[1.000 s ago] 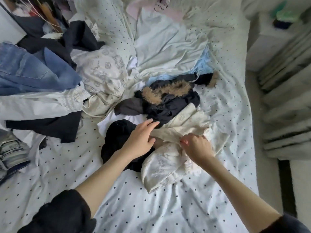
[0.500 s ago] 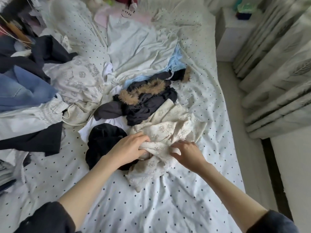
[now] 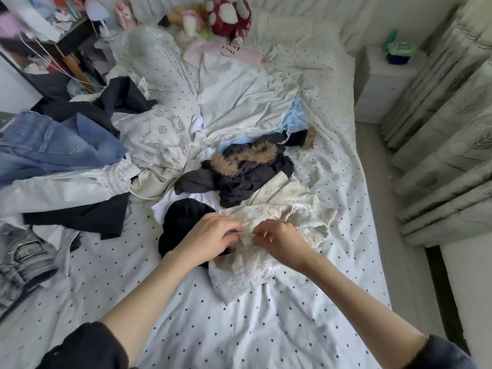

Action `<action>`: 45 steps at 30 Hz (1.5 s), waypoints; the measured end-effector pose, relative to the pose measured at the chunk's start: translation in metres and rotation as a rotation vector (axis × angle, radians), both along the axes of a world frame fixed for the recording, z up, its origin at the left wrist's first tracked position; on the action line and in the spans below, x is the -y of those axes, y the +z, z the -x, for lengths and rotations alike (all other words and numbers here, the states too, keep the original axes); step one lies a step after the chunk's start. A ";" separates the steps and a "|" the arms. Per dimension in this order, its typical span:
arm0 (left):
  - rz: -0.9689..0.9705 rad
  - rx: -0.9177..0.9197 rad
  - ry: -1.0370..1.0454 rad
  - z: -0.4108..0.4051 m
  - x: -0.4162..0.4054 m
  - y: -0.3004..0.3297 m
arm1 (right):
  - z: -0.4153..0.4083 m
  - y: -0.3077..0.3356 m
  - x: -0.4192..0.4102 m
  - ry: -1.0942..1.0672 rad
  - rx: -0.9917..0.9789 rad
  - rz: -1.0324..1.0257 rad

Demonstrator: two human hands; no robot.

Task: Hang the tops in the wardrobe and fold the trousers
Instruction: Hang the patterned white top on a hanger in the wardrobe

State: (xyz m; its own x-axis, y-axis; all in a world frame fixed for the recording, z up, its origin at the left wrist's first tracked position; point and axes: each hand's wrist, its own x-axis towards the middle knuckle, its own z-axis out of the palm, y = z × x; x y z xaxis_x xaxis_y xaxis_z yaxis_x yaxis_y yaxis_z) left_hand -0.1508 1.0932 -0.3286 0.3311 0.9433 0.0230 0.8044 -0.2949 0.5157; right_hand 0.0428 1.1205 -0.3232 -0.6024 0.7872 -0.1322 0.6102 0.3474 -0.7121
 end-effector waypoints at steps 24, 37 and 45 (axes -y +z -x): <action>0.132 0.634 0.944 0.076 0.197 0.079 | 0.217 0.131 0.097 -0.132 -0.262 0.591; -0.324 0.598 1.368 0.148 0.361 0.143 | 0.316 0.253 0.273 0.353 -0.526 0.555; -0.567 0.321 1.516 0.183 0.561 0.193 | 0.368 0.294 0.400 0.683 -0.448 -0.130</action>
